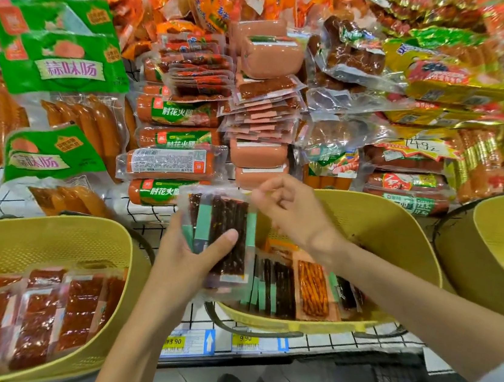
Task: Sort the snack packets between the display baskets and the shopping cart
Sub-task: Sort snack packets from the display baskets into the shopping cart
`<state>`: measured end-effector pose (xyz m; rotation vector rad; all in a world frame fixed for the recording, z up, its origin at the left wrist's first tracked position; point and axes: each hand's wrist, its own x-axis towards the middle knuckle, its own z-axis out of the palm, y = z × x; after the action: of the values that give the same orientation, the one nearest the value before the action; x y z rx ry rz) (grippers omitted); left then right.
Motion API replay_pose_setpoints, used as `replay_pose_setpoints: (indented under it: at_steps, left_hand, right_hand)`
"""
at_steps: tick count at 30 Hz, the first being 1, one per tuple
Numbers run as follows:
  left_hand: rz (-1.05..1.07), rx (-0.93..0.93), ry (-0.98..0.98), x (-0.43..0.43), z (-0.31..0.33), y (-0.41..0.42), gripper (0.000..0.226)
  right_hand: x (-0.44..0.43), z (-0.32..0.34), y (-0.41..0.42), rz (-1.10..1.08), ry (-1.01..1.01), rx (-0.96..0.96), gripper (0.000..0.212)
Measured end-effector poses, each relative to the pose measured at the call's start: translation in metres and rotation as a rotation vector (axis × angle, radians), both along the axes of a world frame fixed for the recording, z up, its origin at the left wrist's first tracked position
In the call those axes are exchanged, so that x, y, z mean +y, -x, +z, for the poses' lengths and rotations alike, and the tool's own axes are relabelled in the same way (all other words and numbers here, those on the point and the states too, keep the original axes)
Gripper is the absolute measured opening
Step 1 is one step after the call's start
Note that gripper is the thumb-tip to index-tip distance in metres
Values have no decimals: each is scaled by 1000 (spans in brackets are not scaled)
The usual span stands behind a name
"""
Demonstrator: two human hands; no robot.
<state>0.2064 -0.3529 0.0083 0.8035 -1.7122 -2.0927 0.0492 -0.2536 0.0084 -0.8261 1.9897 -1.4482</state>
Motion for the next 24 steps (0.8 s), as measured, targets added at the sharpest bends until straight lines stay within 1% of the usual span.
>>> replay_pose_setpoints:
  at_steps: [1, 2, 3, 4, 5, 6, 7, 8, 10, 12, 13, 15, 16, 17, 18, 21, 23, 24]
  left_hand:
    - [40, -6, 3, -2, -2, -3, 51]
    - [76, -12, 9, -5, -3, -6, 53]
    - [99, -19, 18, -7, -4, -8, 57]
    - [112, -26, 25, -9, -5, -10, 62]
    - [117, -36, 24, -10, -5, -10, 67]
    - [117, -43, 20, -10, -5, -11, 71]
    - [110, -47, 19, -10, -5, -11, 73]
    - [102, -46, 15, -9, -5, -10, 73]
    - [87, -37, 1, -7, -3, -10, 75]
    - [77, -35, -2, -6, -2, -9, 73]
    - [78, -34, -1, -5, -2, -9, 71]
    - [95, -31, 1, -4, -1, -8, 66]
    - [113, -29, 8, -4, -1, -8, 64]
    - [135, -30, 23, -5, -1, -8, 62]
    - [156, -30, 46, -6, -1, -7, 61]
    - [164, -49, 194, -9, 1, -5, 60]
    - [68, -34, 282, -8, 6, 0, 57]
    - [-20, -6, 244, -5, 8, 3, 54]
  right_hand:
    - [8, -8, 8, 73, -132, 33, 21]
    - [16, -18, 14, 210, -327, 110, 27]
    - [24, -33, 18, 377, -549, 215, 41]
    - [30, -48, 20, 528, -756, 322, 61]
    - [34, -61, 19, 626, -917, 415, 81]
    - [34, -71, 15, 671, -1005, 496, 95]
    - [32, -78, 12, 670, -1028, 568, 102]
    - [30, -82, 10, 634, -1001, 630, 100]
    - [27, -84, 12, 518, -905, 676, 86]
    - [28, -82, 15, 405, -805, 639, 73]
    - [28, -80, 17, 352, -745, 608, 63]
    - [25, -68, 24, 233, -584, 468, 36]
    - [24, -58, 29, 187, -496, 341, 23]
    - [25, -45, 35, 161, -407, 216, 15]
    - [27, -32, 42, 162, -321, 134, 11]
    - [36, 10, 47, 245, -99, -15, 14]
    - [33, 30, 39, 315, -52, -27, 18]
    - [28, 36, 34, 323, -59, 2, 19]
